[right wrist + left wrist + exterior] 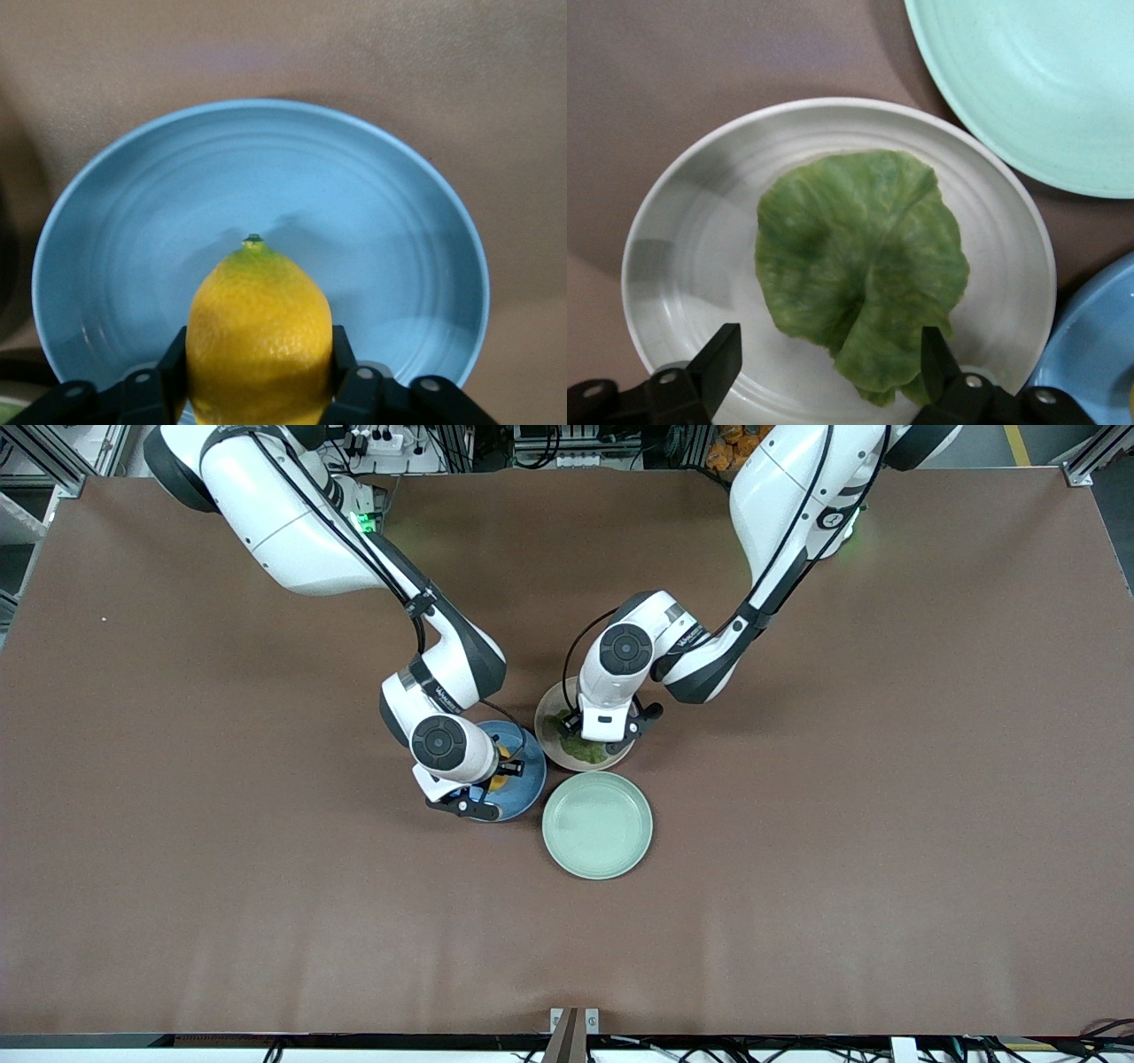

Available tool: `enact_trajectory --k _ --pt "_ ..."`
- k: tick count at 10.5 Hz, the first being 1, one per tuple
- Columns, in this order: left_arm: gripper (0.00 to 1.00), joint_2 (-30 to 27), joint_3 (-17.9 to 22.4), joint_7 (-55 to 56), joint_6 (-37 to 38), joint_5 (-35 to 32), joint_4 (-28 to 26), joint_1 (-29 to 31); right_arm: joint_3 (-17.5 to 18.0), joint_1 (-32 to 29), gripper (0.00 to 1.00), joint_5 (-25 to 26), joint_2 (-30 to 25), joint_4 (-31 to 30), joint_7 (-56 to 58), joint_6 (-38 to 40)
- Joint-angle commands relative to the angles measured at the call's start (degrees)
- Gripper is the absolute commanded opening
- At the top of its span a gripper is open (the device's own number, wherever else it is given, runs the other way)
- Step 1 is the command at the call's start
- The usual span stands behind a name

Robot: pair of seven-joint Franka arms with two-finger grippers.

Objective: Pick lemon and lettuce from blue and beige plates
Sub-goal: 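Close the right gripper on the lemon while the left gripper pinches the lettuce, then lift the lemon with the right gripper while the left gripper lifts the lettuce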

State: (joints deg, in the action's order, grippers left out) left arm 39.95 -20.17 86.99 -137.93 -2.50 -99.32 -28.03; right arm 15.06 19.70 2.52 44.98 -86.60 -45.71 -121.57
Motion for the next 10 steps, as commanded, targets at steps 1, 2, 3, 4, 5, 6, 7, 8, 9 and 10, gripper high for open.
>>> enact_trajectory --k 1,2,3,4,5,6,7,8,9,10 --pt "0.87 1.88 1.27 1.96 -0.58 -1.63 2.20 -2.03 0.58 -0.63 0.00 0.91 -0.60 0.37 -0.43 0.28" --pt "0.85 2.41 1.45 1.96 -0.93 -1.72 2.38 -2.12 0.58 -1.07 0.00 0.91 -1.47 0.73 0.09 0.28" --pt "0.83 2.76 1.97 1.96 -1.55 -1.72 2.47 -2.64 0.67 -1.59 0.00 0.82 -2.17 1.95 0.18 0.37" --pt "0.82 2.94 3.19 1.96 -1.73 -1.64 2.55 -3.86 0.67 -2.82 0.00 0.82 -3.57 2.31 0.44 1.59" --pt "0.78 3.03 4.34 1.96 -1.73 -1.63 2.81 -5.01 0.67 -4.48 0.00 0.82 -5.67 2.22 3.93 3.95" --pt "0.74 3.55 4.87 1.96 -1.82 -1.63 2.99 -5.45 0.49 -5.63 0.00 0.73 -7.44 2.22 7.96 7.02" --pt "0.70 3.91 4.88 1.96 -1.73 -1.63 3.60 -5.46 0.58 -7.82 0.00 0.64 -9.54 1.88 9.22 10.18" --pt "0.58 4.17 4.88 1.78 -1.82 -1.63 3.70 -5.46 0.49 -9.32 0.00 0.64 -11.56 1.87 12.54 15.17" --pt "0.47 4.17 4.88 1.69 -1.73 -1.63 4.04 -5.37 0.32 -11.86 0.00 0.73 -13.67 1.78 17.19 20.09" --pt "0.36 4.17 4.96 1.61 -1.73 -1.63 4.22 -5.37 0.32 -15.19 0.00 0.73 -16.39 1.17 20.19 23.88"
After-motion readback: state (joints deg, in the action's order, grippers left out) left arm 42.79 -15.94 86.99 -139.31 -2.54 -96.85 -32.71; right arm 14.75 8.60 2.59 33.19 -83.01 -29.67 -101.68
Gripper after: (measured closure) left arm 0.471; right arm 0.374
